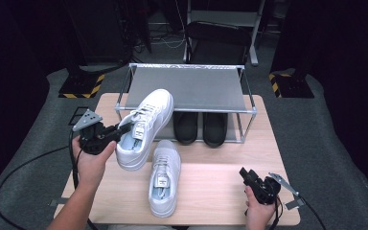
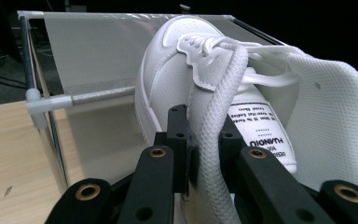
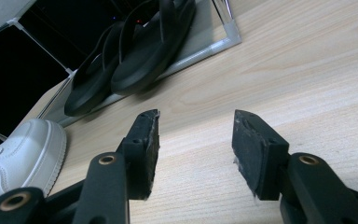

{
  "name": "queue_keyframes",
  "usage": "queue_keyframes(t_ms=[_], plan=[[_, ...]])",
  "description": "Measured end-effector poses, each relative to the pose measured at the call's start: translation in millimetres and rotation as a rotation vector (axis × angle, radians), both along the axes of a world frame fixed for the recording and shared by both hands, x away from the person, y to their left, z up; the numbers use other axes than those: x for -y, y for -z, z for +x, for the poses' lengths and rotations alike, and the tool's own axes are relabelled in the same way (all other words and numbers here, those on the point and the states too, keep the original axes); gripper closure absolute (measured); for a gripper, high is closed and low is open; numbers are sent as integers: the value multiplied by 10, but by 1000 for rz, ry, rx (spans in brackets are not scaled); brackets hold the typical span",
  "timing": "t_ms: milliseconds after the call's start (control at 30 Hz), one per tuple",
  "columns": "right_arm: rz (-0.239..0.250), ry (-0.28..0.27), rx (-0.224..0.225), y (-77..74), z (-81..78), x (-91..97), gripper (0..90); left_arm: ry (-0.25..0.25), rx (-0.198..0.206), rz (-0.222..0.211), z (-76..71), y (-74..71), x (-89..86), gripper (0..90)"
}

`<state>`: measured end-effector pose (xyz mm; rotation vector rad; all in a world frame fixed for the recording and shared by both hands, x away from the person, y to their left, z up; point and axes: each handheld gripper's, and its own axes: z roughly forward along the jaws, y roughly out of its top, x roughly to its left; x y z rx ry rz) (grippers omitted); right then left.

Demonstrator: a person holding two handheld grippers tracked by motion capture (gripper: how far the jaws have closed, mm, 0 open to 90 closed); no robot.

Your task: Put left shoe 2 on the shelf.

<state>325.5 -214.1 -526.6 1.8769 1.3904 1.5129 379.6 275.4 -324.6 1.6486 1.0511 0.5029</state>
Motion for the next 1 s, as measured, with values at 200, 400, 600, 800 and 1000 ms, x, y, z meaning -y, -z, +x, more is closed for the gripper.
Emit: queue_keyframes(t_ms=[200,400,600,800,1000], plan=[[5,0,1,-1,0,1,510,-15,-9,-15,148,-11,39,809],[4,0,0,-3,-1,4,511,-23,-4,-14,273,-65,90,808],[11,4,-1,-7,-4,10,510,-20,2,-13,368,-128,144,809],[9,1,3,-4,-3,4,510,-18,3,-21,472,-179,197,809],[8,4,2,-1,-6,17,510,-21,1,-20,547,-183,239,809]])
